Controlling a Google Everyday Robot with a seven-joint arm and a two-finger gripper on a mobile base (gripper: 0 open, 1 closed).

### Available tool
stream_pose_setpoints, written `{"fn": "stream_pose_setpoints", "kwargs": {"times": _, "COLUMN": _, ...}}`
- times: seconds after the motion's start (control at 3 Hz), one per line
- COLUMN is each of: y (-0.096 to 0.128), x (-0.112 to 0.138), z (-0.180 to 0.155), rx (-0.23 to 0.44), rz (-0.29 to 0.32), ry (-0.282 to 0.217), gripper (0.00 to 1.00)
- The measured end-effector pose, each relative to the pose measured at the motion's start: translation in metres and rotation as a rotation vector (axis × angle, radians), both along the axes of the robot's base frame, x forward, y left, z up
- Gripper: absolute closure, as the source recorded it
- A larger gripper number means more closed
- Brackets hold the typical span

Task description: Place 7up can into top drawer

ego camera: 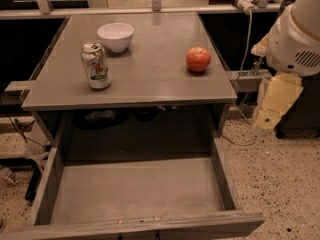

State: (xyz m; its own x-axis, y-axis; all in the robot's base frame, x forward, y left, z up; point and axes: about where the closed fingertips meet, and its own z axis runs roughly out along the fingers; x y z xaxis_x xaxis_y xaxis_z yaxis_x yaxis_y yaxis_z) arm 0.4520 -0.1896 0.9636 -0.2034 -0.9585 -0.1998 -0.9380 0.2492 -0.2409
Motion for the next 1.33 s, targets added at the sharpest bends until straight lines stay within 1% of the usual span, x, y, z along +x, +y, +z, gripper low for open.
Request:
{"fn": "stream_pose_setpoints", "kwargs": {"times": 0.33, "y": 0.030, "x": 0.018, "z": -0.021, "rx": -0.008, "rz": 0.016, "ry": 0.041, "gripper": 0.00}}
{"fn": "stream_pose_setpoints", "kwargs": {"times": 0.67, "y": 0.030, "x": 0.018, "z": -0.021, "rx": -0.004, "rz": 0.014, "ry": 0.039, "gripper": 0.00}}
{"fn": "stream_pose_setpoints", "kwargs": {"times": 1.0, "y": 0.046, "x": 0.041, "z": -0.039, "rx": 0.128, "rz": -0.051, "ry": 0.049, "gripper": 0.00}}
{"fn": "stream_pose_setpoints", "kwargs": {"times": 1.33, "y": 0.078, "x": 0.079, "z": -0.049, "rx": 0.278, "rz": -0.090, "ry": 0.059, "gripper": 0.00}}
